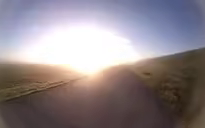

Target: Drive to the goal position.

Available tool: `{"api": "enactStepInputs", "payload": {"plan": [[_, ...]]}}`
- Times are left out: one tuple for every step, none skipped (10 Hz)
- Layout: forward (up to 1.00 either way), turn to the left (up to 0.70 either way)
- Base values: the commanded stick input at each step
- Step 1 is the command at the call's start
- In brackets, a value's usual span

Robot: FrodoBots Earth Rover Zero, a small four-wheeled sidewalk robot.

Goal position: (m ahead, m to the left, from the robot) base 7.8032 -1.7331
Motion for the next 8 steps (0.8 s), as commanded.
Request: {"api": "enactStepInputs", "payload": {"plan": [[1.0, 0.0], [1.0, 0.0], [1.0, 0.0], [1.0, 0.0], [1.0, 0.0], [1.0, 0.0], [1.0, 0.0], [1.0, 0.0]]}}
